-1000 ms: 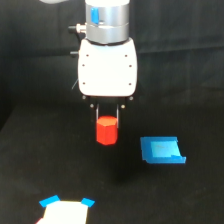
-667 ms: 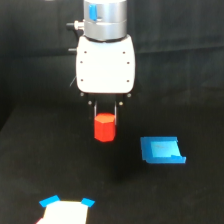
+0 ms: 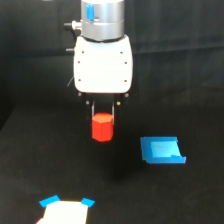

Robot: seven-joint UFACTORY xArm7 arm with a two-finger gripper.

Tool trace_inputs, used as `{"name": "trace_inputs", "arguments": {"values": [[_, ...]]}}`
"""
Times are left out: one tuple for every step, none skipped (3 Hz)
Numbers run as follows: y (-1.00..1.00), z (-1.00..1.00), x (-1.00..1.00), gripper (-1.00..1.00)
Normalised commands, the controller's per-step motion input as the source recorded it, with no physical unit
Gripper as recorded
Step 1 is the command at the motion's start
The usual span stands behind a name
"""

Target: Pick up the red object from the table

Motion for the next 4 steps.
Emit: {"name": "trace_inputs", "arguments": {"values": [[-0.04, -0.21, -0.25, -0.91], [0.09, -0.26, -0.17, -1.00], [0.25, -0.07, -0.12, -1.00], [0.03, -0.04, 0.01, -0.46]]}}
